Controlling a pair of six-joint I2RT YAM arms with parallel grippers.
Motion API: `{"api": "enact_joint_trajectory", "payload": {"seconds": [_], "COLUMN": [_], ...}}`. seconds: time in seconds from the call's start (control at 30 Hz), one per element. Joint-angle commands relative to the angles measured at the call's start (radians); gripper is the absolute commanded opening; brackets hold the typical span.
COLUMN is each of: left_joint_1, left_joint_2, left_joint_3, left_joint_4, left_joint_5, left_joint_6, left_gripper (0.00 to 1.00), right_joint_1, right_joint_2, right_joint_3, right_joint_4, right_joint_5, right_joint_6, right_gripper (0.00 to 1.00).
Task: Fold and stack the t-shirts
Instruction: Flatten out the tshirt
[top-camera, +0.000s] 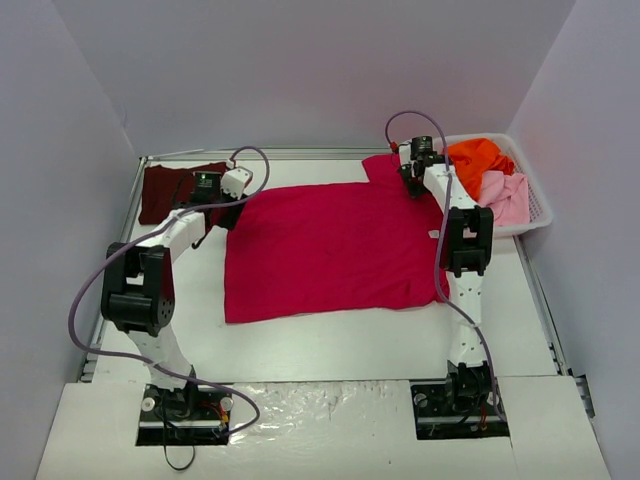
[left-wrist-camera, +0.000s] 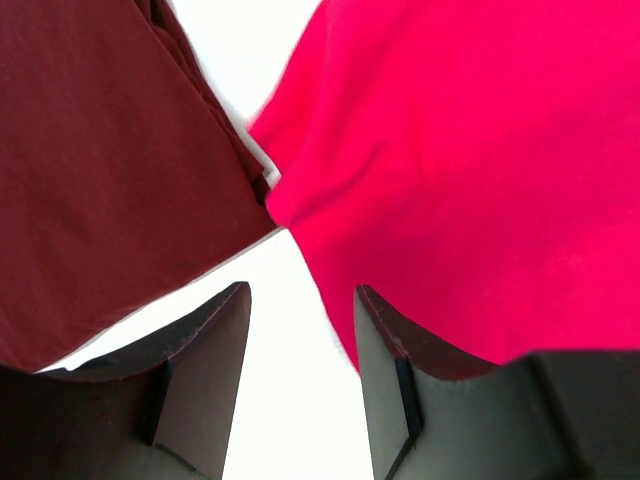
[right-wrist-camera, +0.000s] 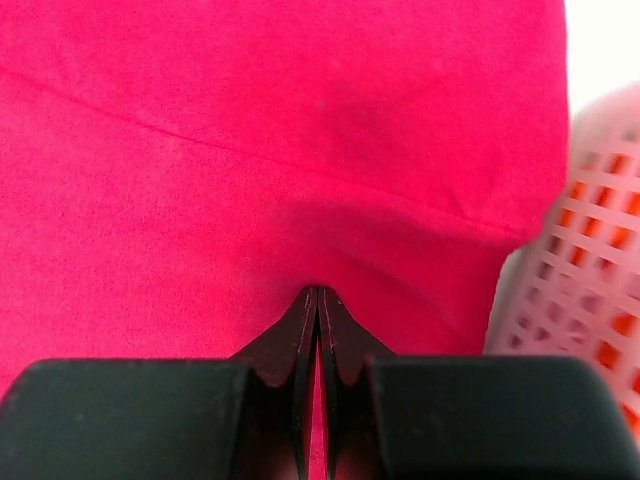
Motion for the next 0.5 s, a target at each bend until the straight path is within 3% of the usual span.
{"api": "enact_joint_trajectory", "payload": {"seconds": [0.0, 0.47], "left_joint_1": [-0.012, -0.046], "left_joint_2": [0.011, 0.154], "left_joint_3": [0.063, 0.218], "left_joint_4": [0.008, 0.019], "left_joint_5": [-0.021, 0.014], "left_joint_6": [-0.023, -0.092], "left_gripper": [0.44, 0.44], "right_joint_1": [-0.037, -0.071], "right_joint_2": [0.09, 0.043], "right_joint_3": [-0.021, -0.124], "right_joint_4": [-0.078, -0.087], "right_joint_5": [0.101, 0.063], "right_joint_6": [0.017, 0.001], "right_gripper": [0.0, 0.0]}}
